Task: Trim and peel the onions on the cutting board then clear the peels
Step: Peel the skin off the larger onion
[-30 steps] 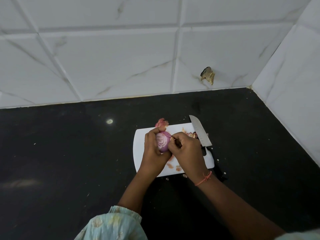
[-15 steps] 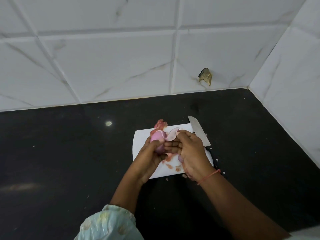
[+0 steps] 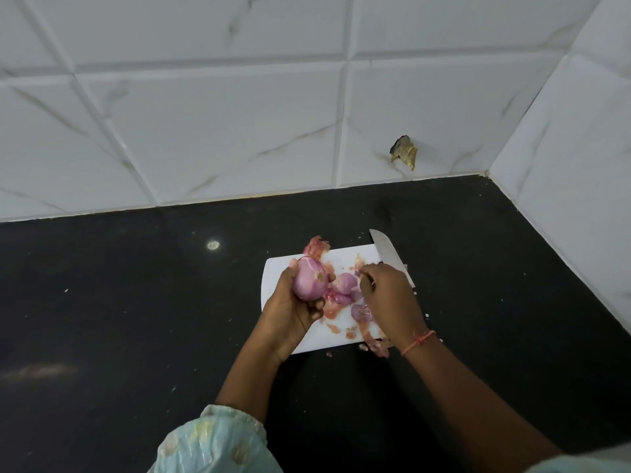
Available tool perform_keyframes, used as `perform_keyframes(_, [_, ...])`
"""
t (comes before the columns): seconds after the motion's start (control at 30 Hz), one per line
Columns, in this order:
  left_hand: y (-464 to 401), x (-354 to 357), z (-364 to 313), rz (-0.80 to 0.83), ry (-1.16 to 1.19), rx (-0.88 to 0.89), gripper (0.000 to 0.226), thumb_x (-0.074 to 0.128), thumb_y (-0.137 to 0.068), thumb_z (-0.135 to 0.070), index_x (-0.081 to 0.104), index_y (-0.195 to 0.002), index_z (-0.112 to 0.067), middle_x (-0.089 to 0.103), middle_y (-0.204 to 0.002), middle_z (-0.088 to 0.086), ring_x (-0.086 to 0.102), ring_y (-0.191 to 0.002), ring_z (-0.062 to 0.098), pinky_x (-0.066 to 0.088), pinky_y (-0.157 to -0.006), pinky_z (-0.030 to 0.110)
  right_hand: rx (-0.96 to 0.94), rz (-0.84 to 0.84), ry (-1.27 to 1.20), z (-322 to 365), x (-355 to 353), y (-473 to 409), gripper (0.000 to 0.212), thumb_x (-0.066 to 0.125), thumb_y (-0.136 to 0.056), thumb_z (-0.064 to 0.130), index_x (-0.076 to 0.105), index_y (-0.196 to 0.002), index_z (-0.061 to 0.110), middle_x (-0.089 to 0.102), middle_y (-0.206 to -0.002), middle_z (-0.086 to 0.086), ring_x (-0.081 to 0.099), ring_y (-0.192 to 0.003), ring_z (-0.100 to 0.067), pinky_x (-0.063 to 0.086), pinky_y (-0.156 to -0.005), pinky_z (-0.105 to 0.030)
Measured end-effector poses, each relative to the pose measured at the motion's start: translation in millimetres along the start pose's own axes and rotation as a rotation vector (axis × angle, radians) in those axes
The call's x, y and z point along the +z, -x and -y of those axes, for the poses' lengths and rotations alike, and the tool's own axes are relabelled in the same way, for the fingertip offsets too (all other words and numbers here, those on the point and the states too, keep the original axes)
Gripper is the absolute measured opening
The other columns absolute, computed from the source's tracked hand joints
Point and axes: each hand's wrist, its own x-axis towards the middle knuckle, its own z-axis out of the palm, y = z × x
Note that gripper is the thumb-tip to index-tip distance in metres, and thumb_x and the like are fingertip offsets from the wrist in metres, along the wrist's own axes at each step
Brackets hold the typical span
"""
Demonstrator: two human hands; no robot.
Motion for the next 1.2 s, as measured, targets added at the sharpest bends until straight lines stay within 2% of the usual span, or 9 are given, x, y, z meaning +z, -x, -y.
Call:
perform_keyframes(0.1, [1, 1, -2, -0.009, -0.079, 0.084, 0.035, 0.039, -0.107, -0.031, 0.053, -0.131, -0.009, 0.068, -0.105, 0.010, 0.064, -0.064, 0.010, 0.051, -0.057, 0.023, -0.059, -0.002, 0.052, 5, 0, 2, 0.040, 0.059, -0.092, 0.007, 0.059, -0.132, 0.010, 0.060, -0.121, -0.008, 0.056, -0.110, -0.021, 0.051, -0.089, -0.035])
perform_keyframes(0.23, [2, -4, -3, 0.037, -0.301, 0.193, 0.035, 0.047, -0.105, -0.024, 0.052, -0.140, -0.023, 0.063, -0.133, 0.005, 0.070, -0.102, 0.017, 0.055, -0.078, 0.027, -0.145, 0.009, -0.443, 38, -17, 12, 0.041, 0.058, -0.095, 0.037, 0.059, -0.132, 0.022, 0.065, -0.110, 0.008, 0.064, -0.095, -0.005, 0.054, -0.079, -0.019])
perform_keyframes(0.33, [4, -4, -4, 0.036, -0.396, 0.223, 0.035, 0.048, -0.106, -0.024, 0.053, -0.140, -0.032, 0.062, -0.137, 0.000, 0.065, -0.120, 0.020, 0.055, -0.093, 0.033, -0.197, 0.089, -0.393, 46, -17, 12, 0.047, 0.059, -0.094, 0.043, 0.056, -0.136, 0.022, 0.067, -0.122, 0.003, 0.064, -0.106, -0.010, 0.056, -0.088, -0.026])
perform_keyframes(0.47, [3, -3, -2, -0.010, -0.503, 0.232, 0.036, 0.048, -0.104, -0.042, 0.049, -0.139, -0.040, 0.057, -0.138, -0.003, 0.063, -0.118, 0.020, 0.056, -0.096, 0.033, -0.197, 0.089, -0.314, 42, -13, 10, 0.042, 0.058, -0.096, 0.033, 0.057, -0.136, 0.018, 0.066, -0.125, -0.002, 0.063, -0.110, -0.012, 0.055, -0.095, -0.037])
perform_keyframes(0.57, [2, -3, 0, -0.041, -0.570, 0.205, 0.050, 0.041, -0.091, -0.057, 0.046, -0.139, -0.041, 0.061, -0.130, 0.001, 0.064, -0.103, 0.018, 0.051, -0.079, 0.029, -0.212, 0.165, -0.272, 41, -16, 10, 0.047, 0.059, -0.094, 0.036, 0.055, -0.138, 0.018, 0.066, -0.124, -0.001, 0.063, -0.110, -0.011, 0.054, -0.096, -0.036])
perform_keyframes(0.7, [-1, -2, 4, -0.043, -0.590, 0.204, 0.052, 0.035, -0.089, -0.057, 0.046, -0.135, -0.035, 0.063, -0.123, 0.009, 0.059, -0.087, 0.016, 0.048, -0.066, 0.026, -0.234, 0.110, -0.161, 47, -14, 15, 0.048, 0.053, -0.094, 0.040, 0.056, -0.135, 0.015, 0.066, -0.123, -0.003, 0.063, -0.107, -0.013, 0.054, -0.094, -0.033])
perform_keyframes(0.87, [2, 0, 9, -0.013, -0.588, 0.241, 0.043, 0.035, -0.092, -0.052, 0.050, -0.129, -0.037, 0.063, -0.112, -0.001, 0.059, -0.073, 0.000, 0.046, -0.065, 0.024, -0.236, 0.002, -0.155, 43, -9, 11, 0.023, 0.053, -0.098, 0.016, 0.065, -0.116, 0.009, 0.071, -0.103, -0.005, 0.066, -0.092, -0.018, 0.054, -0.081, -0.027])
perform_keyframes(1.07, [-1, -3, 4, -0.048, -0.573, 0.190, 0.052, 0.036, -0.089, -0.056, 0.049, -0.135, -0.034, 0.063, -0.123, 0.007, 0.060, -0.087, 0.014, 0.047, -0.065, 0.026, -0.232, 0.110, -0.237, 47, -14, 10, 0.058, 0.042, -0.092, 0.060, 0.062, -0.126, 0.017, 0.070, -0.113, 0.001, 0.066, -0.101, -0.010, 0.056, -0.089, -0.029])
perform_keyframes(1.2, [-2, -1, 0, -0.063, -0.605, 0.145, 0.058, 0.034, -0.087, -0.057, 0.049, -0.135, -0.028, 0.063, -0.120, 0.012, 0.058, -0.082, 0.016, 0.047, -0.060, 0.023, -0.257, 0.131, -0.166, 47, -14, 12, 0.057, 0.039, -0.094, 0.054, 0.058, -0.131, 0.015, 0.068, -0.119, -0.002, 0.063, -0.107, -0.013, 0.053, -0.093, -0.029])
